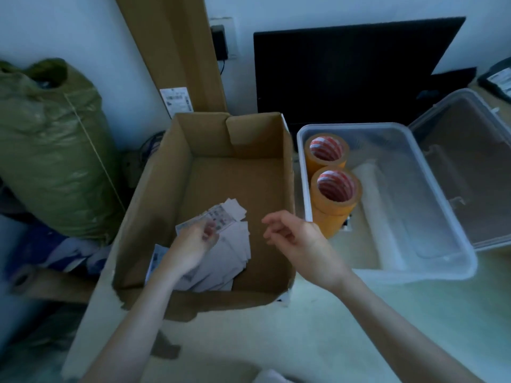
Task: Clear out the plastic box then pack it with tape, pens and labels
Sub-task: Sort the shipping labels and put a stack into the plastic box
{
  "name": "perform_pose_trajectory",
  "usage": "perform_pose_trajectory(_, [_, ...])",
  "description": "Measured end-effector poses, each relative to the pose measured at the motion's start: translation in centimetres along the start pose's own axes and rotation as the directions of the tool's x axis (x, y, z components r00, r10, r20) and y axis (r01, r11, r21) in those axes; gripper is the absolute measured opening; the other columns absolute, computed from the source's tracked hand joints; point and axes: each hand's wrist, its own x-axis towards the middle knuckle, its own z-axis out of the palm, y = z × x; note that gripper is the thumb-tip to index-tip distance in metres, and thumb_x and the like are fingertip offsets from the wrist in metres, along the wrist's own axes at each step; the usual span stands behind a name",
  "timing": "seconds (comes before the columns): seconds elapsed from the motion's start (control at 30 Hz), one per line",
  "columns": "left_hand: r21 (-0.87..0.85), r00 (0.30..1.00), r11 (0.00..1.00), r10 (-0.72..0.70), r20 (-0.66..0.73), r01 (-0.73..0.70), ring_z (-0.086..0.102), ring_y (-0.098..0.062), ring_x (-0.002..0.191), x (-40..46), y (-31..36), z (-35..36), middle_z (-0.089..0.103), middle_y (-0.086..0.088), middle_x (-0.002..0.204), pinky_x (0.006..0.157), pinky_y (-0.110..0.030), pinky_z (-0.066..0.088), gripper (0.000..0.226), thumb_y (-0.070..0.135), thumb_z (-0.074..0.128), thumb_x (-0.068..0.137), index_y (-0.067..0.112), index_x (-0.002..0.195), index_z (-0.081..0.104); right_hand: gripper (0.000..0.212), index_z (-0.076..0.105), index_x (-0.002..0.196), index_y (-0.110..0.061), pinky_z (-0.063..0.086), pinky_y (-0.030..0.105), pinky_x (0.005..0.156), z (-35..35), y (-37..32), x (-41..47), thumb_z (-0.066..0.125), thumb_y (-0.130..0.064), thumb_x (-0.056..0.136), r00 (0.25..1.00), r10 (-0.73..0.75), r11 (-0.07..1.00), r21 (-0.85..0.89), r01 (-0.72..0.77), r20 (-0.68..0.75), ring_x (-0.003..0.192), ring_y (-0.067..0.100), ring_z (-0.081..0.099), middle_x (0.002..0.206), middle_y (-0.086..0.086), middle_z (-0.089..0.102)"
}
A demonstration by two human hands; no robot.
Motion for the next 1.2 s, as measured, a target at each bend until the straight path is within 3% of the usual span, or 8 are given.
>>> perform_pose_trajectory(0.1, [0.286, 0.97, 0.955, -0.135, 0.201, 0.073, 0.056, -0.024, 0.105, 2.0, -3.7, -0.2, 0.048, -0.006, 0.13, 0.086, -0.037, 0.05, 0.04, 0.029, 0.052, 0.096, 0.016, 0.133, 0.043, 0.027, 0.057, 0.113, -0.02, 0.053, 0.019, 0.08, 3.1, -0.2, 1.0, 0.056, -0.004, 0.092, 0.988, 0.152, 0.983, 0.102, -0.153, 0.022, 0.091, 0.008, 0.065, 0.094, -0.01, 0.064])
perform_pose_trajectory(0.23, [0.48, 0.943, 0.874, -0.218, 0.253, 0.073, 0.045, -0.033, 0.122, 3.9, -6.6, 0.1, 0.035, -0.011, 0.144, 0.097, -0.048, 0.043, 0.048, 0.029, 0.048, 0.096, 0.018, 0.14, 0.033, 0.026, 0.059, 0.106, -0.022, 0.05, 0.012, 0.074, 5.7, 0.0, 2.4, 0.056, -0.002, 0.091, 0.946, 0.315, 0.929, 0.181, -0.323, 0.07, 0.094, 0.008, 0.062, 0.099, -0.004, 0.065])
perform_pose_trajectory(0.4, [0.546, 0.895, 0.827, -0.338, 0.293, 0.134, 0.04, -0.037, 0.127, 4.9, -6.8, 1.8, 0.024, -0.014, 0.146, 0.096, -0.046, 0.041, 0.078, 0.042, 0.063, 0.084, 0.015, 0.144, 0.02, 0.022, 0.062, 0.105, -0.02, 0.051, 0.018, 0.076, 6.5, 0.7, 3.3, 0.054, -0.004, 0.092, 0.886, 0.444, 0.873, 0.16, -0.461, 0.131, 0.092, 0.012, 0.062, 0.098, -0.002, 0.065])
perform_pose_trajectory(0.53, [0.545, 0.912, 0.827, -0.322, 0.256, 0.139, 0.041, -0.04, 0.123, 4.9, -6.8, 2.9, 0.024, -0.014, 0.141, 0.09, -0.047, 0.048, 0.081, 0.038, 0.074, 0.075, 0.019, 0.136, 0.023, 0.019, 0.062, 0.103, -0.018, 0.052, 0.025, 0.081, 5.6, 1.0, 2.9, 0.054, -0.004, 0.092, 0.865, 0.495, 0.842, 0.198, -0.501, 0.084, 0.092, 0.015, 0.063, 0.098, 0.001, 0.066])
perform_pose_trajectory(0.77, [0.417, 0.944, 0.894, -0.264, 0.199, 0.162, 0.048, -0.037, 0.116, 4.9, -6.4, 2.6, 0.03, -0.015, 0.139, 0.085, -0.045, 0.048, 0.064, 0.012, 0.063, 0.084, 0.019, 0.134, 0.023, 0.018, 0.062, 0.102, -0.02, 0.051, 0.024, 0.081, 5.7, 0.9, 2.8, 0.054, -0.007, 0.093, 0.858, 0.499, 0.828, 0.225, -0.513, 0.119, 0.093, 0.015, 0.063, 0.099, 0.002, 0.066])
perform_pose_trajectory(0.97, [0.132, 0.973, 0.975, -0.195, 0.126, 0.178, 0.061, -0.022, 0.098, 5.4, -6.2, 1.1, 0.062, -0.002, 0.112, 0.084, -0.041, 0.053, 0.051, 0.034, 0.074, 0.077, 0.019, 0.117, 0.047, 0.019, 0.061, 0.104, -0.019, 0.052, 0.025, 0.08, 5.5, 0.6, 2.8, 0.053, -0.006, 0.093, 0.857, 0.501, 0.815, 0.265, -0.515, 0.124, 0.09, 0.015, 0.064, 0.098, 0.002, 0.067])
perform_pose_trajectory(1.13, [-0.205, 0.982, 0.96, -0.184, 0.044, 0.189, 0.067, -0.018, 0.075, 4.5, -5.0, -0.3, 0.065, -0.002, 0.089, 0.062, -0.031, 0.054, 0.038, 0.045, 0.067, 0.083, 0.015, 0.1, 0.05, 0.017, 0.061, 0.104, -0.018, 0.049, 0.018, 0.071, 5.3, 0.1, 2.8, 0.052, -0.007, 0.094, 0.856, 0.507, 0.798, 0.318, -0.512, 0.105, 0.09, 0.014, 0.065, 0.099, 0.003, 0.067])
perform_pose_trajectory(1.2, [-0.321, 0.983, 0.93, -0.182, 0.023, 0.179, 0.069, -0.019, 0.074, 3.8, -4.4, -0.7, 0.068, -0.006, 0.091, 0.062, -0.034, 0.056, 0.033, 0.044, 0.059, 0.089, 0.014, 0.099, 0.052, 0.016, 0.061, 0.104, -0.018, 0.048, 0.017, 0.069, 5.2, -0.1, 2.7, 0.053, -0.008, 0.094, 0.853, 0.514, 0.787, 0.344, -0.512, 0.093, 0.09, 0.015, 0.065, 0.1, 0.004, 0.067])
